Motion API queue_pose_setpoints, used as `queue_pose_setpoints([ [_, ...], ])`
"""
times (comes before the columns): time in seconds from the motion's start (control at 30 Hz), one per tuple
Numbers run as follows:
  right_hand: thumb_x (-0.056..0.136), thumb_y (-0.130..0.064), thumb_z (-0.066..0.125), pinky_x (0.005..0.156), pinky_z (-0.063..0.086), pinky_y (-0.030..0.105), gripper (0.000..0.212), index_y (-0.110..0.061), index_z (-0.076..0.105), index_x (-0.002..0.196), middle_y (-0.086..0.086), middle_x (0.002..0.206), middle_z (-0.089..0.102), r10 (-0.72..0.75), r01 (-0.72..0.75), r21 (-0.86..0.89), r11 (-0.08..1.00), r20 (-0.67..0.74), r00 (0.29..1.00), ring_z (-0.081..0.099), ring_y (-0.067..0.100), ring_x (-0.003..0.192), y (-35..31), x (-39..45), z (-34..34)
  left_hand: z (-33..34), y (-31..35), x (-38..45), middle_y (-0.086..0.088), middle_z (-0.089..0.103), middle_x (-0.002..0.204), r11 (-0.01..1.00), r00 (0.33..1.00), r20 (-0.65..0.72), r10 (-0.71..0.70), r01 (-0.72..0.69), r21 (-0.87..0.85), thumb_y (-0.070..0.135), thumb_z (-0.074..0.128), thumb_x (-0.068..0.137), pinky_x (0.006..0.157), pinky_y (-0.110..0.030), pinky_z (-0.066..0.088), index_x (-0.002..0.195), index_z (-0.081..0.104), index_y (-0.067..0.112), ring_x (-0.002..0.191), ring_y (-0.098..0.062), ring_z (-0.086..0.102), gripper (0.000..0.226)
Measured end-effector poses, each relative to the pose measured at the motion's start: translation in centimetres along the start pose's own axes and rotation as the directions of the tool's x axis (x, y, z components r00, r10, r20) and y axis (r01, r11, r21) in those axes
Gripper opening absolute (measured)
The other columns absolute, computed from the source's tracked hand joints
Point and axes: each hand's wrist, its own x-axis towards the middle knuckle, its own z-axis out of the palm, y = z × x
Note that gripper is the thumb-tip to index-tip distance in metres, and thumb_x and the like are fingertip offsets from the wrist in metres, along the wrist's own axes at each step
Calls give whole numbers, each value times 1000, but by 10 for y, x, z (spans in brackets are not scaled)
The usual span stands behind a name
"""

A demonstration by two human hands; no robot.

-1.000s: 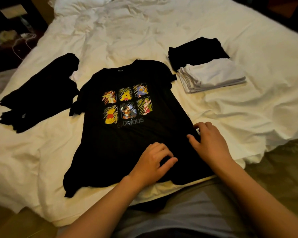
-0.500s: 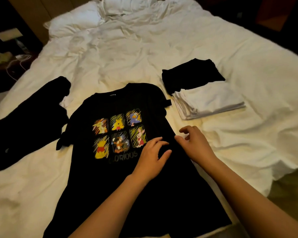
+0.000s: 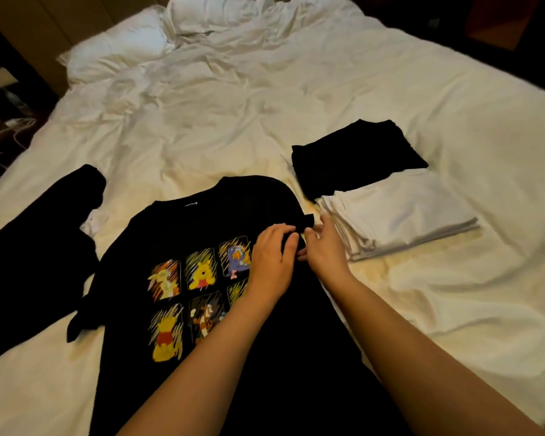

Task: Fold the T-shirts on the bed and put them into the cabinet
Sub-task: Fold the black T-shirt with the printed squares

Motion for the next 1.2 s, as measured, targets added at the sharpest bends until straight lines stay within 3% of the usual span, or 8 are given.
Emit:
queue_pose_setpoints([
  [0.23,101,-21,53,45,50,24,16,-9,63,106,11,77,68,7,-6,15,1000,-62,998,62,12,46,11,20,8,8,-28,27,2,61,130,989,998,69,12,-22,145,34,55,100,99,-30,35,132,59,18,120,-17,53,36],
  [0.37,98,-33,55,65,54,36,10,-24,60,96,2,84,67,-117,130,103,986,-128,985,65,15,70,16,18,11,4,-37,32,4,59,122,1000,999,41,-20,19,25,35,56,101,100,-40,47,132,58,18,114,-13,55,35],
  [0.53,101,-29,53,66,44,14,15,-16,59,104,-11,87,62,-258,272,71,960,-159,953,59,-3,75,-3,29,0,-12,-27,61,4,53,129,988,986,87,144,-138,-65,29,55,102,97,-34,49,142,52,25,110,-9,55,40],
  [0.73,101,-27,55,66,53,39,11,-17,60,100,6,82,68,-314,317,119,941,-41,948,67,22,76,-19,38,-11,-31,10,121,12,27,157,969,894,375,244,-213,-121,12,58,99,115,-28,35,128,61,28,144,-12,35,34],
  [0.83,98,-32,59,74,56,48,20,-14,60,106,10,87,68,-221,224,142,964,-31,975,67,27,81,-25,43,-19,-32,21,140,1,65,125,974,895,385,225,-198,-108,7,63,95,104,-32,45,109,70,14,118,-11,59,17],
  [0.93,83,-43,71,90,56,48,41,-18,63,114,1,102,72,-69,48,182,982,113,991,70,17,95,-28,43,-24,-31,30,150,12,65,91,978,949,260,176,-140,-152,7,63,94,86,-22,46,102,66,17,89,-4,61,13],
  [1.03,88,-27,71,90,55,54,19,-19,71,106,4,97,76,-63,38,110,993,227,972,72,22,92,-23,37,-32,-25,40,154,11,61,86,968,983,162,87,-45,-247,10,61,97,74,-20,48,101,60,20,79,1,58,11],
  [1.2,92,-37,63,79,55,51,28,-10,71,97,5,86,73,-184,185,-15,983,37,982,69,22,83,-25,19,-55,-13,58,155,-2,62,87,918,977,212,-12,95,-386,9,65,94,67,-20,52,96,59,17,75,-9,61,10],
])
